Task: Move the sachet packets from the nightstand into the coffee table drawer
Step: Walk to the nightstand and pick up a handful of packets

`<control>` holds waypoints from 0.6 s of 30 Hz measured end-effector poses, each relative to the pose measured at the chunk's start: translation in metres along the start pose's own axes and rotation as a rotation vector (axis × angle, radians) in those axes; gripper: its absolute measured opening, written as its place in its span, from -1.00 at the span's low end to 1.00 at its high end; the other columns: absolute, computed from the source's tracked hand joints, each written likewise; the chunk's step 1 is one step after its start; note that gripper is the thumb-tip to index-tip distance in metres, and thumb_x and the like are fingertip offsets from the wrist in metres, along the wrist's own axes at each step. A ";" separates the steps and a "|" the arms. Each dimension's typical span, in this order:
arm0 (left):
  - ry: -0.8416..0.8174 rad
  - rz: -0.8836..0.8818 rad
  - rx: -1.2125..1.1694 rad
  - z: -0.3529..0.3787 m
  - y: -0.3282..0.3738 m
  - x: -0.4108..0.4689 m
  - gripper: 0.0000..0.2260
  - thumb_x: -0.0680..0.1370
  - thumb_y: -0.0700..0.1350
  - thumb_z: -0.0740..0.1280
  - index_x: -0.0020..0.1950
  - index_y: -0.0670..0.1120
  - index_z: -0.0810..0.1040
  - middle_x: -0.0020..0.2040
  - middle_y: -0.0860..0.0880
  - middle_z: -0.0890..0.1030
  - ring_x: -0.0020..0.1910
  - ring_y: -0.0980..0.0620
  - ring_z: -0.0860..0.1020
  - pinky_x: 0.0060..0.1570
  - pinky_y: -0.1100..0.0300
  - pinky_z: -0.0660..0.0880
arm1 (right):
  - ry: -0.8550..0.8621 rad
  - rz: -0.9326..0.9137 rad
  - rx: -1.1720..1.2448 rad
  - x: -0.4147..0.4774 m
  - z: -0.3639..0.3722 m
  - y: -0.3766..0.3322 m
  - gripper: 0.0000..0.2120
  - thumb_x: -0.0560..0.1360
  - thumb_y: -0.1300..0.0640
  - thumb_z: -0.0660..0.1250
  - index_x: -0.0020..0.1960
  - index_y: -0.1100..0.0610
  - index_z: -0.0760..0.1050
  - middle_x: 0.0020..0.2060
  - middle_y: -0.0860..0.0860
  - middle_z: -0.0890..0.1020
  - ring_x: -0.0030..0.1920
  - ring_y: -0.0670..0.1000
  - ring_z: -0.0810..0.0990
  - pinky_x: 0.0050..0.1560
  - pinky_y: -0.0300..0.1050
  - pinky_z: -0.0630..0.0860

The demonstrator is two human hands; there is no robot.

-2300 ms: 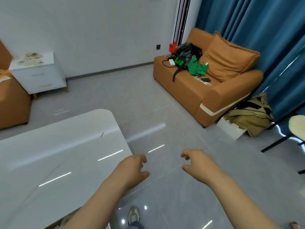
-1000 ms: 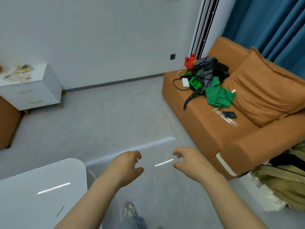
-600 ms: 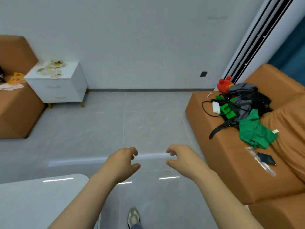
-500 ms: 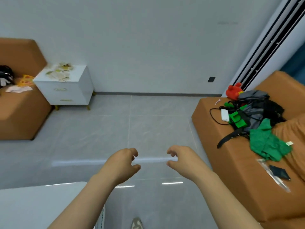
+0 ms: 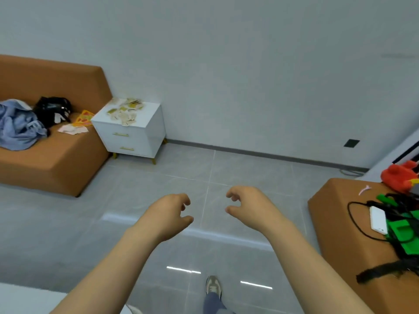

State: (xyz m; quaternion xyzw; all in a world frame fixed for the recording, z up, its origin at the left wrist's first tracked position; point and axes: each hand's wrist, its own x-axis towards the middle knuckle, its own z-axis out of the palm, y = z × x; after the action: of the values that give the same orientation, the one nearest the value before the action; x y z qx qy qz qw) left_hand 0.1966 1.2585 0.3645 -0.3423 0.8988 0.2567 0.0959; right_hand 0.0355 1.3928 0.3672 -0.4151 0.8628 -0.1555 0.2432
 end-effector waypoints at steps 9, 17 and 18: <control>0.066 -0.148 -0.055 -0.067 -0.012 0.110 -0.60 0.53 0.04 0.34 0.34 0.03 0.41 0.24 0.05 0.53 0.15 0.05 0.52 0.14 0.18 0.49 | -0.061 -0.143 -0.091 0.159 -0.063 -0.024 -0.63 0.52 0.06 0.31 0.32 0.04 0.44 0.24 0.01 0.54 0.23 0.02 0.50 0.19 -0.12 0.44; 0.111 -0.230 -0.100 -0.119 -0.067 0.189 -0.61 0.53 0.04 0.33 0.34 0.02 0.41 0.24 0.04 0.52 0.16 0.04 0.52 0.15 0.17 0.48 | -0.130 -0.235 -0.133 0.277 -0.063 -0.081 -0.61 0.52 0.05 0.31 0.33 0.04 0.44 0.24 0.01 0.54 0.24 0.02 0.50 0.21 -0.11 0.45; 0.117 -0.238 -0.107 -0.127 -0.077 0.199 -0.62 0.53 0.04 0.33 0.33 0.02 0.41 0.24 0.04 0.53 0.16 0.04 0.52 0.14 0.17 0.48 | -0.132 -0.240 -0.131 0.293 -0.062 -0.091 -0.61 0.52 0.05 0.31 0.33 0.03 0.44 0.24 0.01 0.54 0.24 0.02 0.50 0.21 -0.11 0.45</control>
State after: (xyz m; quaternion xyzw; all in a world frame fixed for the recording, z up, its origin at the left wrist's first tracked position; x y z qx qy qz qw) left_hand 0.0994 1.0299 0.3725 -0.4655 0.8409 0.2707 0.0550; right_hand -0.0975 1.1101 0.3765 -0.5396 0.7973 -0.0994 0.2516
